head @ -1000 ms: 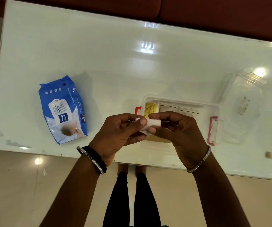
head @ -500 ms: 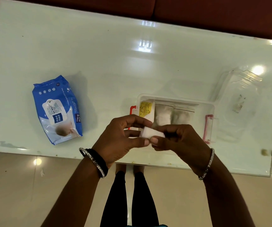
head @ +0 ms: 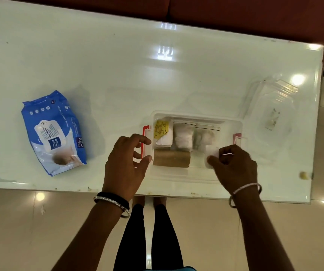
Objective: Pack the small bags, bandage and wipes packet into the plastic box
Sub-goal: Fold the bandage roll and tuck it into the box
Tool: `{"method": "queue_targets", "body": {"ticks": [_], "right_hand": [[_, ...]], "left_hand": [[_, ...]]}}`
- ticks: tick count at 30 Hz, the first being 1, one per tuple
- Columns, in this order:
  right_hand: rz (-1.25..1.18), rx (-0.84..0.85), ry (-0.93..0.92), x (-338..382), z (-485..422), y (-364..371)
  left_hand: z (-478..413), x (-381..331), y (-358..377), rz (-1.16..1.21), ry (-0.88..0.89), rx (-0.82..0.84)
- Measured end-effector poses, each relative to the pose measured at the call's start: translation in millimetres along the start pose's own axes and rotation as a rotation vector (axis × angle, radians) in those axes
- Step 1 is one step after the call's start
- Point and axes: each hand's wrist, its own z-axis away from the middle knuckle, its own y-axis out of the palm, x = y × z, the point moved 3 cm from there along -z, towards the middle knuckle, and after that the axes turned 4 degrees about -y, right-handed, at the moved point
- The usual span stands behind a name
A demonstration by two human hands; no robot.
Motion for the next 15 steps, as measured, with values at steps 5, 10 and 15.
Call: {"method": "queue_targets", "body": {"ticks": [5, 10, 15], "right_hand": [[0.149, 0.063, 0.003, 0, -6, 31], [0.161, 0.099, 0.048, 0, -16, 48], [0.165, 0.197, 0.105, -2, -30, 56]], "left_hand": [[-5, 3, 3, 0.066, -0.035, 0.044], [-10, 5, 3, 0.093, -0.056, 0.072], [-9, 11, 4, 0.157, -0.079, 0.078]]}}
